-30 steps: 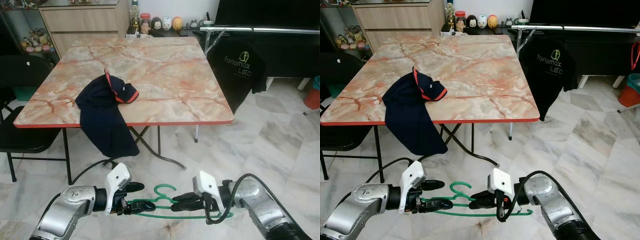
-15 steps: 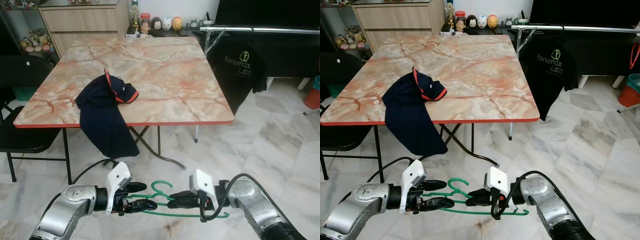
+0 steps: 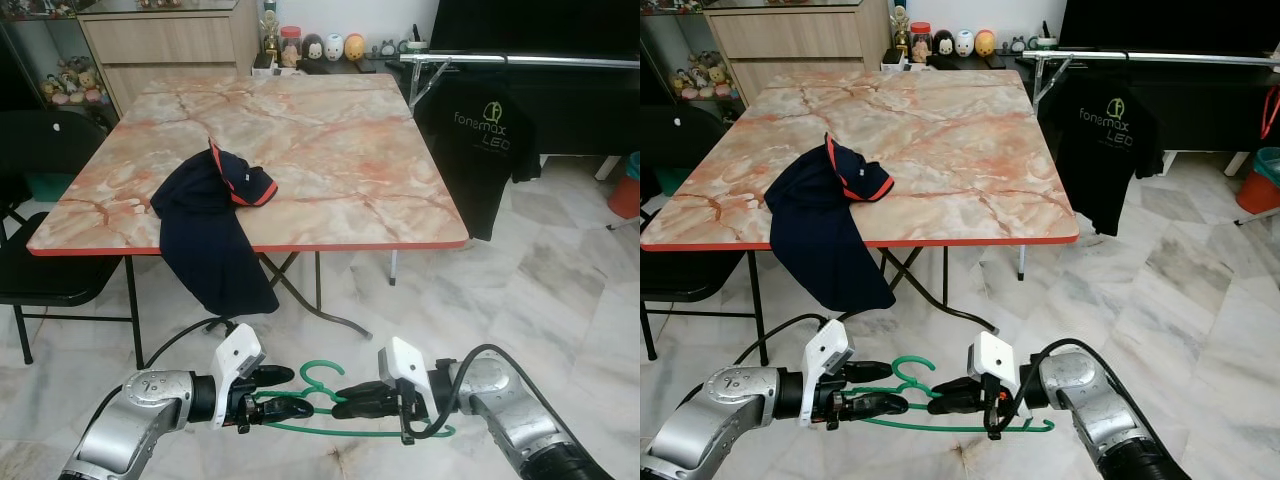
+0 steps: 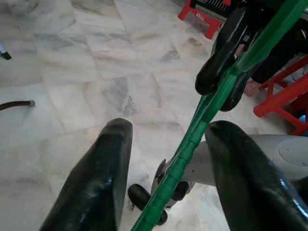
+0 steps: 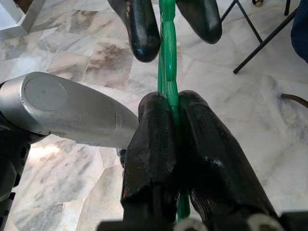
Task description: Hang hanger
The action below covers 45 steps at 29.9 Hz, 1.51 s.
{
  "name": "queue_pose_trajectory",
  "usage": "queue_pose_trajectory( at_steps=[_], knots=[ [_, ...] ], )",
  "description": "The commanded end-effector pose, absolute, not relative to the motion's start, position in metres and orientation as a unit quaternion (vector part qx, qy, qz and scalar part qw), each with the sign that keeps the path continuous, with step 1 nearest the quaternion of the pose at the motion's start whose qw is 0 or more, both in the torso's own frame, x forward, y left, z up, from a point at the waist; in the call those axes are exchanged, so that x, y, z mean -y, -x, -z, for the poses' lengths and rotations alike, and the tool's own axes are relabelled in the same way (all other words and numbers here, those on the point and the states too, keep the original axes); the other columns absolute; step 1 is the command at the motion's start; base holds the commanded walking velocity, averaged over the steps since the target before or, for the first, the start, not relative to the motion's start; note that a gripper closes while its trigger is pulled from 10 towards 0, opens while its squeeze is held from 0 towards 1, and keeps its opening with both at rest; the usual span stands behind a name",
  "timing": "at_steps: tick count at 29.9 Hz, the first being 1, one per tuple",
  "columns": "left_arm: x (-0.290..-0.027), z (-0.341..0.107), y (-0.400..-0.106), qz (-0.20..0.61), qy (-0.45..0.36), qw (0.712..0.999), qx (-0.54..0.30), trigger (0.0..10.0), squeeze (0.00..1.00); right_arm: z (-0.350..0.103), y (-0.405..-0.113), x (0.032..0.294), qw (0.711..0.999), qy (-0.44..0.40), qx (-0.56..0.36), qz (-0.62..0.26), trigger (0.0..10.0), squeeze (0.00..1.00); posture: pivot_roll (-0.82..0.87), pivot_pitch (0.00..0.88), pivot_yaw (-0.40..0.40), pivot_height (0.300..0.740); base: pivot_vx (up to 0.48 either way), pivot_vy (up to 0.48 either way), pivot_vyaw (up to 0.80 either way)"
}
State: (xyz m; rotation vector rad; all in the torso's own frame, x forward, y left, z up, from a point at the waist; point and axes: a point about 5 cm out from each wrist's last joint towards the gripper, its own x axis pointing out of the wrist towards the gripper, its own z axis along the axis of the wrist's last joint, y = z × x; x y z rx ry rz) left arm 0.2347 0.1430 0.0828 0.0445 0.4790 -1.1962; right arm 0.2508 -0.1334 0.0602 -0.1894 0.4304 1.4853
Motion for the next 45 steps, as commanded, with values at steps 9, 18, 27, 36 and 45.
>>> queue_pose_trajectory(
  at_steps=[9,18,27,36,45],
  knots=[
    [-0.1414,-0.0841,-0.2338,0.561,-0.025,0.795,-0.227,0.0,0.0,-0.068,-0.2547,0.1314,0.711,0.089,-0.18,-0.673,10.0,0.0,0.02,0.0,-0.043,0.74,0.0,0.0,0.0],
    [-0.1414,-0.0843,-0.2336,0.563,-0.024,0.794,-0.228,0.0,0.0,-0.0671,-0.2549,0.1321,0.712,0.091,-0.182,-0.673,10.0,0.0,0.02,0.0,-0.042,0.74,0.0,0.0,0.0],
    [-0.1411,-0.0843,-0.2334,0.565,-0.023,0.793,-0.229,0.0,0.0,-0.0667,-0.2551,0.1321,0.712,0.091,-0.183,-0.672,10.0,0.0,0.02,0.0,-0.042,0.74,0.0,0.0,0.0],
    [-0.1411,-0.0844,-0.2337,0.565,-0.023,0.793,-0.228,0.0,0.0,-0.067,-0.2518,0.1317,0.703,0.069,-0.187,-0.683,10.0,1.0,0.02,0.0,-0.042,0.74,0.0,0.0,0.0],
    [-0.1424,-0.0831,-0.2343,0.559,-0.023,0.797,-0.228,0.0,0.0,-0.0661,-0.2501,0.133,0.701,0.065,-0.191,-0.684,10.0,1.0,0.02,0.0,-0.043,0.74,0.0,0.0,0.0]
  ],
)
